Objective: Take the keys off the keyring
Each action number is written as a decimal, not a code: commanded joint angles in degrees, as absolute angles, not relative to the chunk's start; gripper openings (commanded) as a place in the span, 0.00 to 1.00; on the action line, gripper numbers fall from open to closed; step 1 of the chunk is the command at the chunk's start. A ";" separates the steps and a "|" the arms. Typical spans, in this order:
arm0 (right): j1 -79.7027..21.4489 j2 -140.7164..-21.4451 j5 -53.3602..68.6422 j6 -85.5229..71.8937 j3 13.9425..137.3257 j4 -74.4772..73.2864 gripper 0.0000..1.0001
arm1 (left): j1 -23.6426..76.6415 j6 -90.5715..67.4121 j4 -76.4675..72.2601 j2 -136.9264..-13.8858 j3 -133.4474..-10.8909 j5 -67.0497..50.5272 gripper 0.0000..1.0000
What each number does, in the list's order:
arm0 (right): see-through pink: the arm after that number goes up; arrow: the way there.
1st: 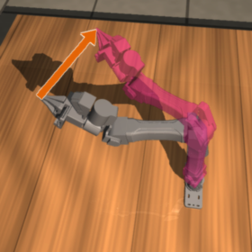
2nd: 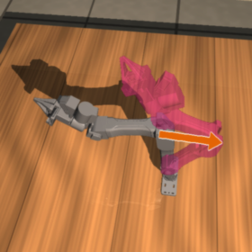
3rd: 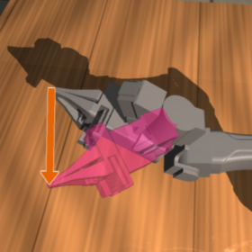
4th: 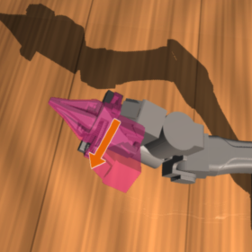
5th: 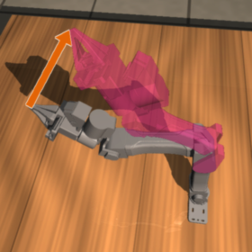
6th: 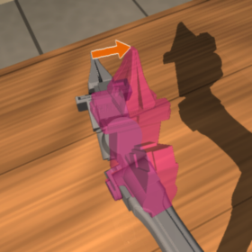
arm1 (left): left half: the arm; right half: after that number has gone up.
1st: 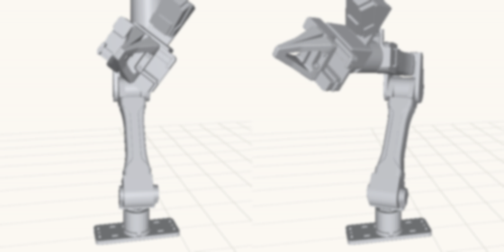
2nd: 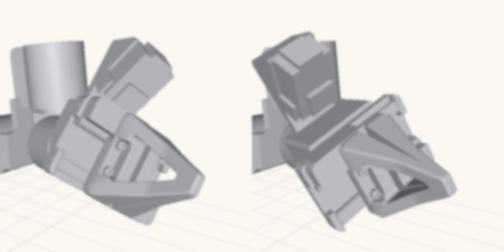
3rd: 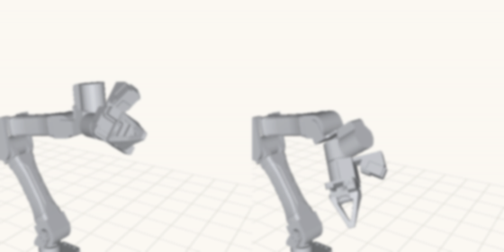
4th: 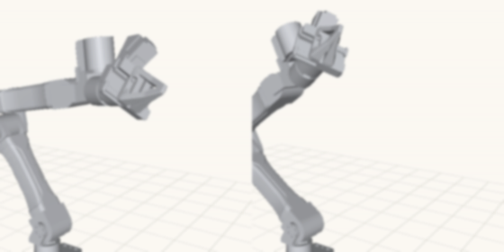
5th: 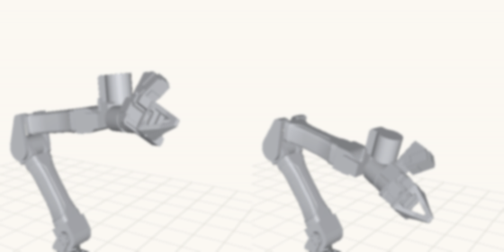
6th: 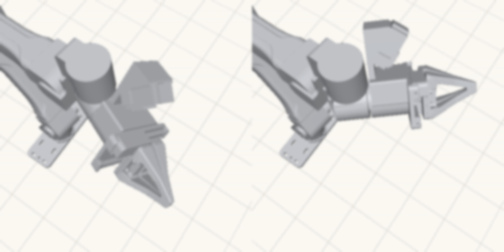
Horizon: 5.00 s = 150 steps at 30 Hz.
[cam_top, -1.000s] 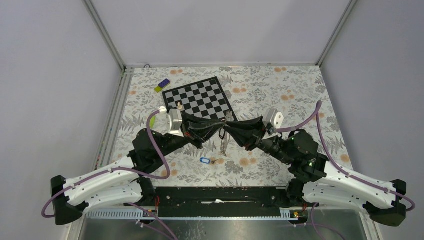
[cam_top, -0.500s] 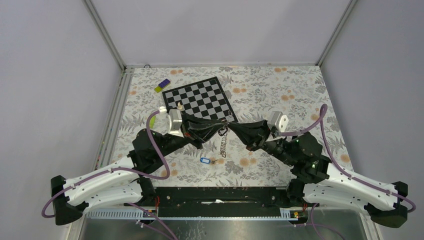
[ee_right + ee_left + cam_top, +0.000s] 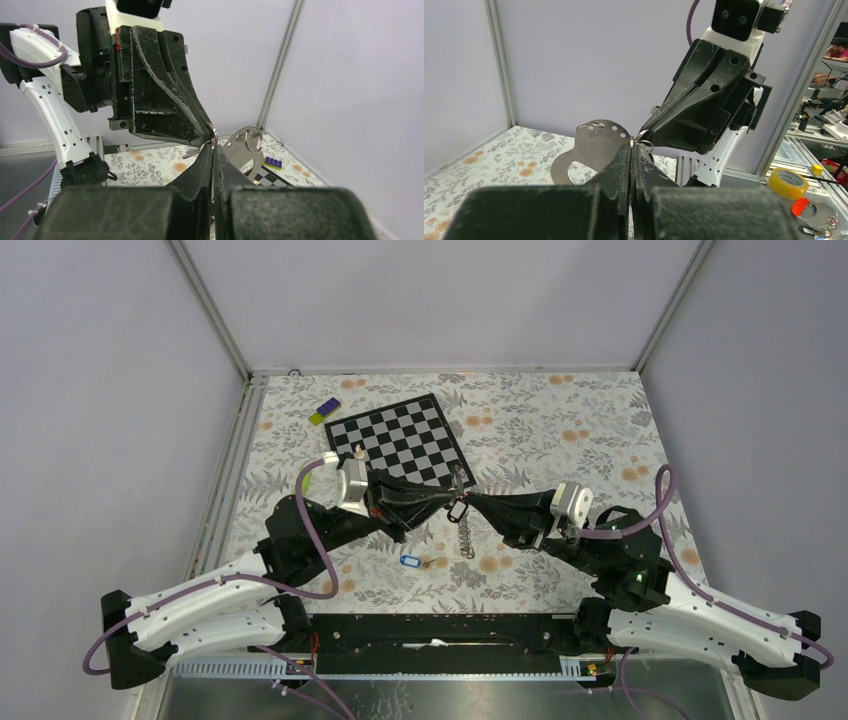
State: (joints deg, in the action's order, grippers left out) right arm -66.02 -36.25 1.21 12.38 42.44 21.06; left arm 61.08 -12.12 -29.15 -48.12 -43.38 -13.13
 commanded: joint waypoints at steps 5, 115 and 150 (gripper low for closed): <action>-66.26 -35.66 7.96 16.52 42.60 25.99 0.00 | 60.95 -13.48 -30.41 -49.79 -46.50 -14.68 0.00; -66.18 -32.92 3.23 20.48 41.69 18.45 0.38 | 60.95 -15.46 -26.39 -49.60 -49.13 -17.27 0.00; -66.23 -34.22 3.22 18.00 40.31 17.56 0.30 | 60.91 -15.21 -26.80 -49.87 -49.31 -16.80 0.00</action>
State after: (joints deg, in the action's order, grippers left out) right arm -66.00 -34.44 4.95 18.83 40.10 15.66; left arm 61.06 -15.84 -22.59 -50.15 -46.17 -16.51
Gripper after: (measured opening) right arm 0.311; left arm 0.010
